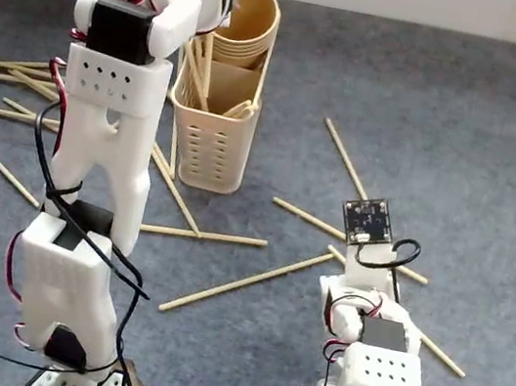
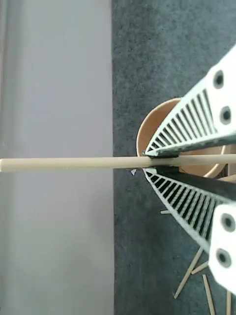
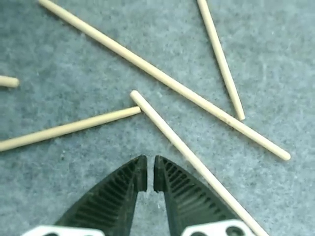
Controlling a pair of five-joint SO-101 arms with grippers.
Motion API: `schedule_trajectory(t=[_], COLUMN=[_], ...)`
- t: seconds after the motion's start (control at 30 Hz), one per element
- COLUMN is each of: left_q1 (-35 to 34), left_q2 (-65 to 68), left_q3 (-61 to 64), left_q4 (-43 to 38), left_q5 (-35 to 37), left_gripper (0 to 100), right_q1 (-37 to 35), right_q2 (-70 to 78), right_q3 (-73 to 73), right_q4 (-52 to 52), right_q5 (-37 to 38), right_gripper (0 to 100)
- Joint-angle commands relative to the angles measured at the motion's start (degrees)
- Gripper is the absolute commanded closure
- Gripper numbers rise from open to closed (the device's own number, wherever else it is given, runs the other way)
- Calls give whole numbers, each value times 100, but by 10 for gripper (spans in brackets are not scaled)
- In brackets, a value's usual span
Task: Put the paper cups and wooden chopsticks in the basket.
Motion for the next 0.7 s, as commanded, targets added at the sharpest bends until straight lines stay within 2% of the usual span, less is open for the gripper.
schedule_trajectory(t=[0.0, 0.17, 0.27, 0.37, 0.53, 0.67], left_q1=[-119, -119, -136, -470, -1763, -3433], left_q2=[-277, -312, -330, -330, -330, -259], left_q3=[4, 4, -13, -365, -1226, -1701], left_q4=[141, 132, 123, 167, 835, 2233], left_q5=[97, 105, 105, 97, 70, 70], left_gripper=[974, 897, 891, 890, 891, 891], right_q1=[-31, -31, -31, -31, -31, -31], right_q2=[-57, -57, -57, -57, -57, -57], right_q3=[-13, -13, -13, -13, -13, -4], right_q4=[-75, -75, -75, -75, -75, -75], right_q5=[-35, -35, -35, -35, -35, -35], right_gripper=[946, 946, 946, 946, 946, 946])
